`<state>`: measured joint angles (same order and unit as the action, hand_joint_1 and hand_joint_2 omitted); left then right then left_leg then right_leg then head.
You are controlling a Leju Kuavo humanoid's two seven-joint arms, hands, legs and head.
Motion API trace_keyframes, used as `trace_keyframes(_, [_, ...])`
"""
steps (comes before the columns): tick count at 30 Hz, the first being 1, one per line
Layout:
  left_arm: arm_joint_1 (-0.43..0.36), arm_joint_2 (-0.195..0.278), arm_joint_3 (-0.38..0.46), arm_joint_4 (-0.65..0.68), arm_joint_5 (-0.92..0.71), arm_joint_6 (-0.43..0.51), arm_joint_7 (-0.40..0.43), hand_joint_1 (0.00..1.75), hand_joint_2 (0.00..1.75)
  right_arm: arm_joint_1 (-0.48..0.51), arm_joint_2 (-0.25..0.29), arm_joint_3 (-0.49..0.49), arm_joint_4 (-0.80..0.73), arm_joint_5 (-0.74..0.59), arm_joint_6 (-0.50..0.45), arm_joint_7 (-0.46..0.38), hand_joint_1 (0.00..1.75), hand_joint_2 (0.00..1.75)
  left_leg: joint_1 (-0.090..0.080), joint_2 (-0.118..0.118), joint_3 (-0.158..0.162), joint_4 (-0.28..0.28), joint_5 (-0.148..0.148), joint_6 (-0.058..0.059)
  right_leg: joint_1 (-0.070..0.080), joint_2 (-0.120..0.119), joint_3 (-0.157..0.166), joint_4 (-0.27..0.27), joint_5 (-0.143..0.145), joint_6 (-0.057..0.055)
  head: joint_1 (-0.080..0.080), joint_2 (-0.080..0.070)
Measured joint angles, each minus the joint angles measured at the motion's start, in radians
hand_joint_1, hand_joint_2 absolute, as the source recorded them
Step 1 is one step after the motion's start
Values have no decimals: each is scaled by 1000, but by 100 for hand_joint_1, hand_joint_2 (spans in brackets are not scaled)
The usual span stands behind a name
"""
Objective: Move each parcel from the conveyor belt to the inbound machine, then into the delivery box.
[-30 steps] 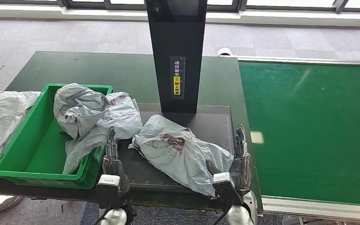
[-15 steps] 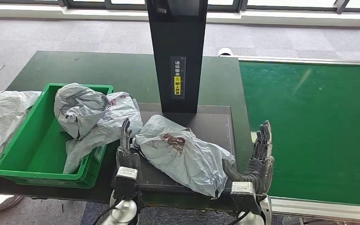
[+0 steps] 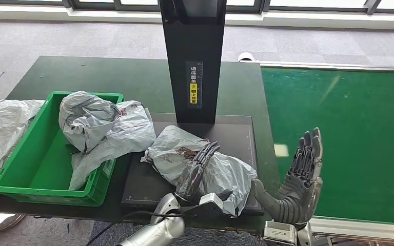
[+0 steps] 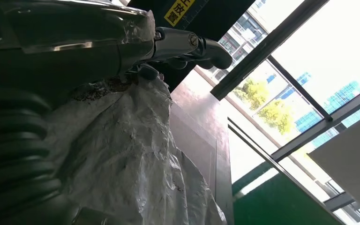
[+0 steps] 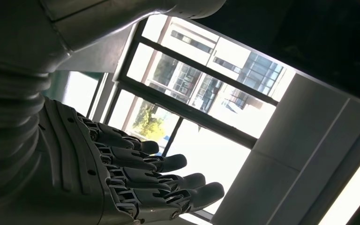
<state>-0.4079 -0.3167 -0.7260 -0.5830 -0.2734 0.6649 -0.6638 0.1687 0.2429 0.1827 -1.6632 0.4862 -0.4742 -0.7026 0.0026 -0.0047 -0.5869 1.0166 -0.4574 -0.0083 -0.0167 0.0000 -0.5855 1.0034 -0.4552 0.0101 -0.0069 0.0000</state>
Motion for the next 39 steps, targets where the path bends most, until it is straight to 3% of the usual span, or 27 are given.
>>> trace_keyframes(4, [-11, -8, -16, 32, -47, 12, 31, 0, 175, 5, 0, 0, -11, 0, 5, 0, 0, 175, 0, 0, 0, 0, 0, 0, 0, 0, 0, 0, 0, 0, 0, 0])
trace_keyframes(8, [-13, -13, -35, 32, -135, 21, 90, 0, 0, 9, 0, 0, -12, 7, 20, 0, 0, 175, 0, 0, 0, 0, 0, 0, 0, 0, 0, 0, 0, 0, 0, 0])
trace_keyframes(9, [-12, -13, -37, 24, -156, 16, 106, 0, 0, 12, 0, 0, -13, 9, 25, 0, 0, 175, 0, 0, 0, 0, 0, 0, 0, 0, 0, 0, 0, 0, 0, 0])
trace_keyframes(13, [-6, -12, -37, -19, -261, -29, 165, 0, 175, 22, 1, 0, -21, 18, 51, 0, 0, 175, 0, 0, 0, 0, 0, 0, 0, 0, 0, 0, 0, 0, 0, 0])
trace_keyframes(19, [-7, -14, -37, -6, -585, -94, 395, 0, 175, 27, 11, -2, -39, 35, 93, 0, 0, 175, 0, 0, 0, 0, 0, 0, 0, 0, 0, 0, 0, 0, 0, 0])
trace_keyframes(39, [-9, -18, -37, 27, -607, -94, 412, 0, 175, 36, 19, -8, -54, 37, 97, 1, 0, 175, 0, 0, 0, 0, 0, 0, 0, 0, 0, 0, 0, 0, 0, 0])
